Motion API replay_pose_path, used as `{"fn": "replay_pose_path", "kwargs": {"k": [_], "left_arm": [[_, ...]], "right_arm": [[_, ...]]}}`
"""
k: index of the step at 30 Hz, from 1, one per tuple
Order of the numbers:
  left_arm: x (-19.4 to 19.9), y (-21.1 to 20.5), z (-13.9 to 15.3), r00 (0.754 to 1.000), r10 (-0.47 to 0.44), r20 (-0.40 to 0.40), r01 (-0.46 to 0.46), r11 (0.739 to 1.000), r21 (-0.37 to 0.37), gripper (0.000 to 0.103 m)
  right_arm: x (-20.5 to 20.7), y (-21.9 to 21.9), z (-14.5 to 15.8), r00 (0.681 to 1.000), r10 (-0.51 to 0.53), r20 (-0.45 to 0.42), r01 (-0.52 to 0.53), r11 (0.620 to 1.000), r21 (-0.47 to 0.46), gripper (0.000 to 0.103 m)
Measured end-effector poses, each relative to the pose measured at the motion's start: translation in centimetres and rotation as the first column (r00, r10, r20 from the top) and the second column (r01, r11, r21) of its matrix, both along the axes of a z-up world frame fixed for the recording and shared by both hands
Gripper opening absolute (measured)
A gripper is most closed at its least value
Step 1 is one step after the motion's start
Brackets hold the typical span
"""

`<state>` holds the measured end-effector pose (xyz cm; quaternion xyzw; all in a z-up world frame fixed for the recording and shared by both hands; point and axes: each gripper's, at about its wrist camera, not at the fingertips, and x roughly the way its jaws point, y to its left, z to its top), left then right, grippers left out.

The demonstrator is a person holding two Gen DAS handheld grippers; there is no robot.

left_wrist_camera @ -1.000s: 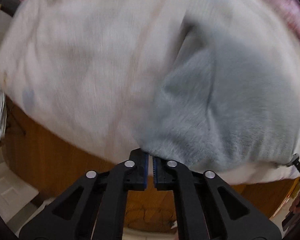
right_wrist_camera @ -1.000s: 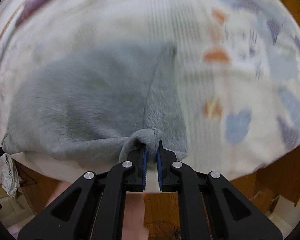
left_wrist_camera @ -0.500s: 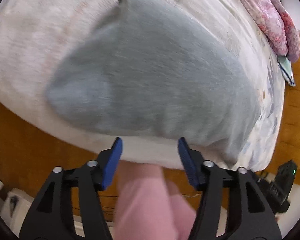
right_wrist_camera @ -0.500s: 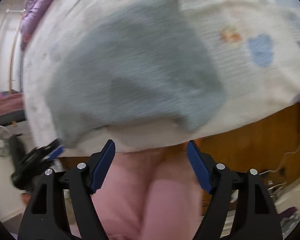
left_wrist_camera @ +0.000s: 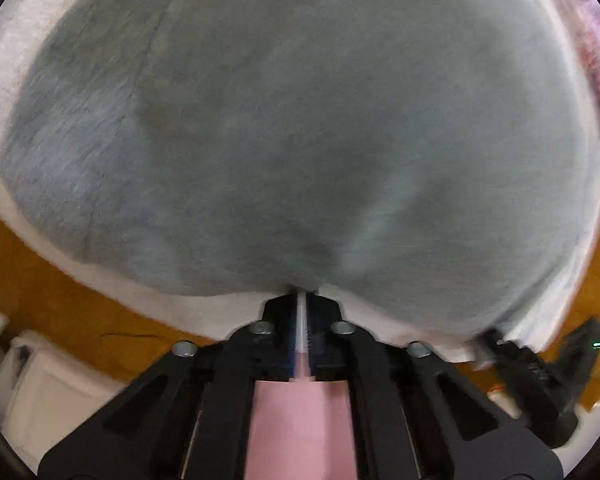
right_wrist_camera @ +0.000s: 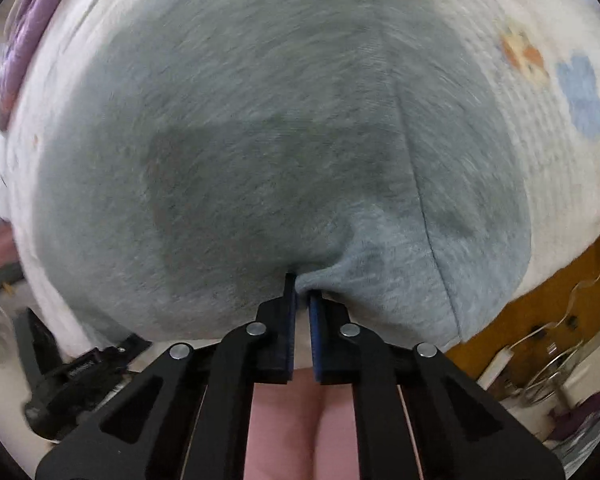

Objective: Fold large clothes
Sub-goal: 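Fold the hem over the hoodie body with both tools and lay it down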

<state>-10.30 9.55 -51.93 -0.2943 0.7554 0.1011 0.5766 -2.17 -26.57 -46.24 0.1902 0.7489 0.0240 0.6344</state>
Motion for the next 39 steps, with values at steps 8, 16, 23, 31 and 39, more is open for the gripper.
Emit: {"fn": "replay_pose_path", "kwargs": {"k": [8,16,23,31,39], "left_arm": [[0.8,-0.8,6.3,0.967,-0.248,0.064,0.24,0.965,0.104,0.039],[7.5,-1.9,12.3,0.869,-0.379,0.32,0.311,0.919,0.243,0.035],[13.0,-3.7,7.1,0.828,-0.461,0.318,0.376,0.878,0.295,0.013],[15.8,-3.3,4.4,0.788,-0.502,0.356,0.384,0.853,0.353,0.013],[15.6,7.0,3.9,0.884,-0.388,0.259,0.269,0.877,0.398,0.003]], "right_arm": [[1.0,1.4,5.3,0.991,0.126,-0.037,-0.128,0.99,-0.053,0.056],[3.7,5.3,13.6,0.863,0.395,0.314,-0.324,0.911,-0.255,0.034],[9.7,11.8,8.6,0.776,0.48,0.409,-0.451,0.876,-0.173,0.005],[12.7,14.8,1.9,0.767,0.508,0.391,-0.453,0.861,-0.23,0.0],[13.8,7.1,4.3,0.758,0.534,0.375,-0.488,0.845,-0.217,0.0]]}}
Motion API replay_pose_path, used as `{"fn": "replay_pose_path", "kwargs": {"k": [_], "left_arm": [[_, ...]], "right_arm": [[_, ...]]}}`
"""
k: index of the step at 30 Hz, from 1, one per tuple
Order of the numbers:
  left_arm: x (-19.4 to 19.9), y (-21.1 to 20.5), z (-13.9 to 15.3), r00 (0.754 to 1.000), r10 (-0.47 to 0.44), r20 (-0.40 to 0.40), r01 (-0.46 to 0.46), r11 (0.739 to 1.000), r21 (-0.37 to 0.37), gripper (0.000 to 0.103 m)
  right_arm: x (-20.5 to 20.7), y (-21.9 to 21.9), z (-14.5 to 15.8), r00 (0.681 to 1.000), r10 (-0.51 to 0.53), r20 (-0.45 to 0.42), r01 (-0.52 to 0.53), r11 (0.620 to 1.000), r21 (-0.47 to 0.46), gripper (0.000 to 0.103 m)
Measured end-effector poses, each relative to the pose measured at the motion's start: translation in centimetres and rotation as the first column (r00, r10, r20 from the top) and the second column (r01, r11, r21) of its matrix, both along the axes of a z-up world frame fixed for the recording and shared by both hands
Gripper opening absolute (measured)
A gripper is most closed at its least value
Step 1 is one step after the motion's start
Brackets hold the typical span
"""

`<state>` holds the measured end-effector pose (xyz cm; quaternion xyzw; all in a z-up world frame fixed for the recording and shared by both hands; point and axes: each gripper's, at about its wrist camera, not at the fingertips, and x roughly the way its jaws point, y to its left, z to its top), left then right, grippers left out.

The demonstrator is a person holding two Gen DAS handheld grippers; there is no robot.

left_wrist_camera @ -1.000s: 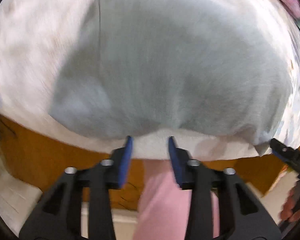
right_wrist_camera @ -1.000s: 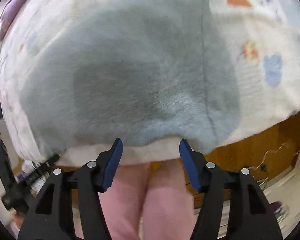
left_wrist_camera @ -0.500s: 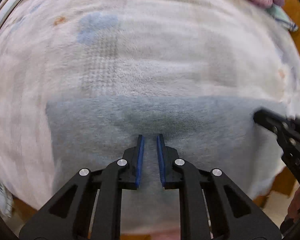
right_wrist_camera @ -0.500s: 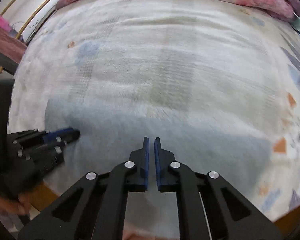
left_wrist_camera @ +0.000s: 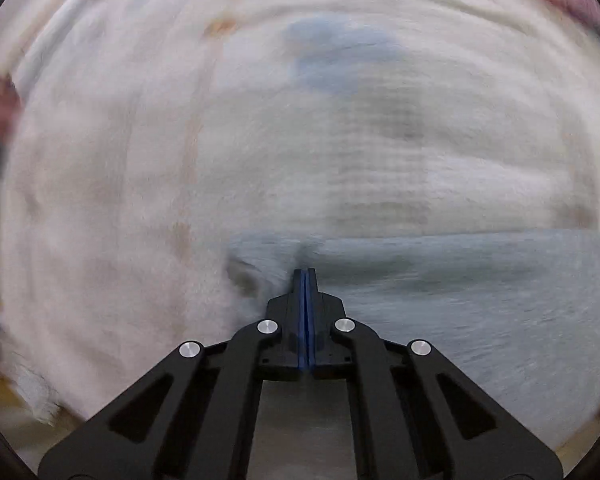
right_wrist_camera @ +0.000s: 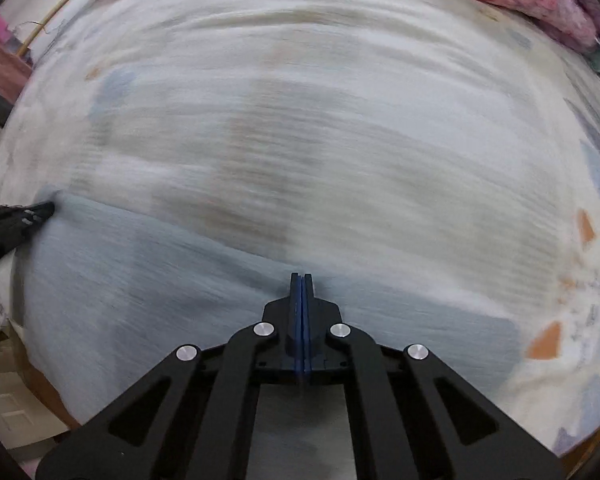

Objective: Fold large clothes
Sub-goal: 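Fold the hem over the hoodie body with both tools and lay it down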

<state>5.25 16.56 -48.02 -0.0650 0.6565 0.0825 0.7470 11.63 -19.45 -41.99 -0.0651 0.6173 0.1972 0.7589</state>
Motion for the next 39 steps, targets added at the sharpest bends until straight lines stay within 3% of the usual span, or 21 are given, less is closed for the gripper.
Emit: {"fn": "replay_pose_path", "kwargs": {"k": [1,2,5,8,10,11,13,15,17,19,21,24,26,29,33,37,39], "left_arm": [[0.0,1.0,0.3,1.0,0.024,-0.001,-0.024,0.999,-0.047,0.003],[0.1,1.1,0.7,1.0,-0.001,-0.01,0.001,1.0,-0.029,0.003],[0.2,-0.1,2.3,0.996,-0.092,-0.013,0.092,0.99,0.109,0.003],[-0.4,0.8,3.1,0.999,-0.005,-0.049,0.012,0.988,0.151,0.003],[-0.5,0.9,4.3,0.997,0.076,-0.031,-0.074,0.995,0.07,0.003],[-0.4,0.2,4.9,0.996,0.091,-0.006,-0.091,0.996,0.022,0.003],[0.0,-3.3,5.9,0.998,0.043,0.041,-0.041,0.998,-0.057,0.003],[-0.2,-7.0,6.1,0.998,-0.001,0.059,0.008,0.993,-0.114,0.003],[-1.7,-10.5,5.5,0.999,-0.026,0.043,0.034,0.981,-0.191,0.003],[-3.6,-12.9,4.5,0.998,-0.054,0.033,0.059,0.982,-0.182,0.002],[-7.0,-13.8,2.6,0.996,-0.082,-0.019,0.078,0.981,-0.178,0.002],[-11.0,-13.0,0.6,0.989,-0.064,-0.133,0.032,0.974,-0.225,0.002],[-13.2,-12.2,0.3,0.979,-0.04,-0.199,0.005,0.985,-0.175,0.003],[-13.5,-10.0,1.7,0.986,0.019,-0.168,-0.043,0.989,-0.139,0.003],[-9.7,-8.1,3.4,0.999,0.017,-0.041,-0.021,0.995,-0.099,0.003],[-6.7,-7.6,2.6,0.999,0.032,-0.005,-0.032,0.995,-0.095,0.003],[-7.1,-7.6,2.5,0.999,0.035,0.005,-0.034,0.995,-0.098,0.002]], "right_arm": [[-0.1,-0.3,0.3,1.0,-0.007,-0.007,0.008,1.0,0.004,0.0],[-0.1,-0.6,1.0,0.999,-0.029,0.019,0.03,0.998,-0.061,0.0],[0.4,-3.3,2.2,0.984,-0.167,0.066,0.176,0.968,-0.178,0.0],[-0.2,-8.7,2.7,0.932,-0.361,0.03,0.359,0.911,-0.201,0.002],[-1.0,-9.6,4.0,0.914,-0.405,0.023,0.404,0.902,-0.156,0.002],[-1.3,-9.0,4.7,0.915,-0.403,0.008,0.402,0.91,-0.106,0.002],[-1.6,-5.4,5.4,0.939,-0.341,-0.035,0.341,0.94,-0.015,0.002],[-2.4,-0.8,5.3,0.967,-0.244,-0.079,0.25,0.966,0.073,0.002],[-3.5,2.0,4.1,0.97,-0.202,-0.136,0.216,0.971,0.101,0.002],[-6.6,4.2,2.3,0.968,-0.153,-0.199,0.176,0.979,0.106,0.002],[-9.5,5.1,1.5,0.975,-0.105,-0.198,0.118,0.991,0.059,0.002],[-13.9,3.4,-1.0,0.933,-0.104,-0.346,0.129,0.99,0.05,0.0],[-15.4,1.9,-1.5,0.921,-0.116,-0.371,0.128,0.992,0.008,0.001],[-14.9,-1.3,0.4,0.926,-0.186,-0.329,0.206,0.978,0.027,0.001],[-10.9,-4.6,4.0,0.961,-0.237,-0.142,0.242,0.97,0.017,0.005],[-7.0,-6.5,2.4,0.95,-0.301,-0.088,0.301,0.954,-0.011,0.005],[-7.2,-7.1,0.4,0.943,-0.313,-0.114,0.31,0.95,-0.044,0.005]]}}
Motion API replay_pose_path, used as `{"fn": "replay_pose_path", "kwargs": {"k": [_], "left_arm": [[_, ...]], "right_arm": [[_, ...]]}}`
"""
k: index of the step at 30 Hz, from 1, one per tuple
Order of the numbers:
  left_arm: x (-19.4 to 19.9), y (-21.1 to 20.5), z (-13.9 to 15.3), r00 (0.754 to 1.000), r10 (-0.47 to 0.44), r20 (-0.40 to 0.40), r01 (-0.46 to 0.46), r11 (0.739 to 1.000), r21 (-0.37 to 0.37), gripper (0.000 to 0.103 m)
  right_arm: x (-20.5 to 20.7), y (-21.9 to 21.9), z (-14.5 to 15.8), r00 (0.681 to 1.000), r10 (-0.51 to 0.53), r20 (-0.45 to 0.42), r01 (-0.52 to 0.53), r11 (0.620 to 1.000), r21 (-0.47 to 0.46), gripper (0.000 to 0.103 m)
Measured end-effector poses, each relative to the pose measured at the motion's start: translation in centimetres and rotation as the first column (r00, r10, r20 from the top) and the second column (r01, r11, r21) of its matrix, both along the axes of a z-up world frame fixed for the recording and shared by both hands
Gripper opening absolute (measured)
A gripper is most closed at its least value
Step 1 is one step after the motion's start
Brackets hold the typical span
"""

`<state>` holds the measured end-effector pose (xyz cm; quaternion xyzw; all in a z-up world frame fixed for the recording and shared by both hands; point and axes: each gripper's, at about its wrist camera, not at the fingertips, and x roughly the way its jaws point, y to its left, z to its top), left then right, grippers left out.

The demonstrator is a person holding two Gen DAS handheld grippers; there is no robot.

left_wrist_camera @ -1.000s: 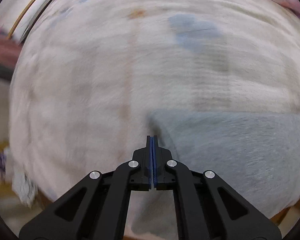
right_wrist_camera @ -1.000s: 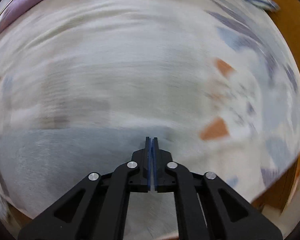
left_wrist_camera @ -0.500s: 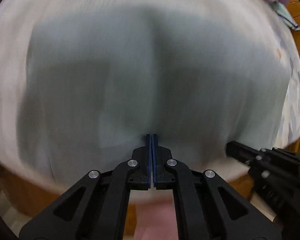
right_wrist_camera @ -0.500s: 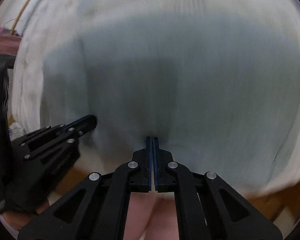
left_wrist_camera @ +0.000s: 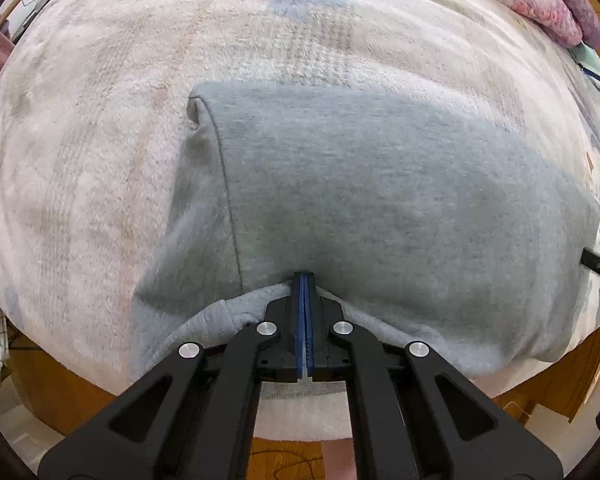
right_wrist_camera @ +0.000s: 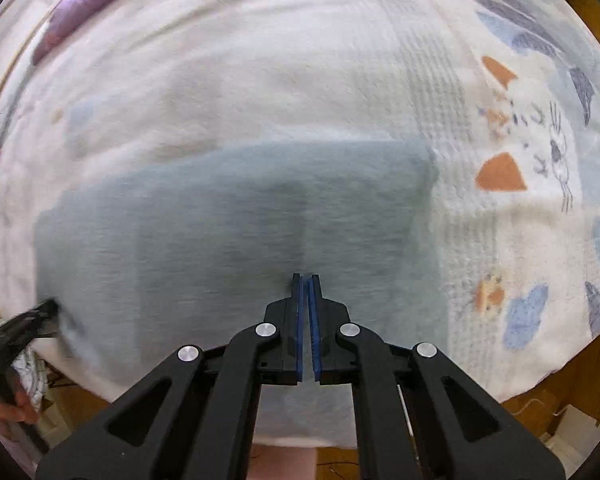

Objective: Fold large clothes
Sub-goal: 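Fold the hem over the hoodie body with both tools and lay it down, then open both tools and release the folded hoodie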

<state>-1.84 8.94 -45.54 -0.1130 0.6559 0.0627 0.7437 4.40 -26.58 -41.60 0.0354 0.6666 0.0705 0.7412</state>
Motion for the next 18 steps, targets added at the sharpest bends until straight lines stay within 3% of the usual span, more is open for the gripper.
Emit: {"fn": "replay_pose_path", "kwargs": {"k": [5,7,9,10,14,16,18], "left_arm": [[-5.0,0.9,-2.0,0.995,0.006,-0.102,-0.011,0.999,-0.049,0.002],[-6.1,0.7,-2.5,0.984,-0.005,-0.18,-0.006,0.998,-0.06,0.003],[-6.4,0.0,-1.9,0.973,-0.04,-0.226,0.026,0.998,-0.063,0.003],[-6.2,-0.3,-0.8,0.978,-0.062,-0.2,0.049,0.996,-0.069,0.003],[-3.3,0.3,3.7,0.996,-0.069,-0.053,0.065,0.995,-0.07,0.003],[-1.6,1.2,3.2,0.998,-0.039,-0.05,0.037,0.998,-0.054,0.003],[-1.0,1.5,0.9,0.993,-0.027,-0.112,0.024,0.999,-0.029,0.003]], "right_arm": [[-5.0,-2.0,-2.8,0.994,-0.002,-0.11,0.001,1.0,-0.002,0.0],[-7.4,-2.6,-3.8,0.977,-0.015,-0.213,0.01,1.0,-0.025,0.0],[-9.2,-3.4,-4.2,0.957,-0.048,-0.286,0.038,0.998,-0.043,0.002],[-9.6,-3.4,-4.0,0.953,-0.053,-0.297,0.041,0.998,-0.047,0.005],[-9.3,-3.0,-1.1,0.968,-0.015,-0.251,0.005,0.999,-0.041,0.005],[-8.0,-2.8,0.2,0.977,-0.018,-0.212,0.011,0.999,-0.032,0.005],[-6.5,-2.6,0.6,0.982,-0.033,-0.184,0.029,0.999,-0.025,0.005]]}}
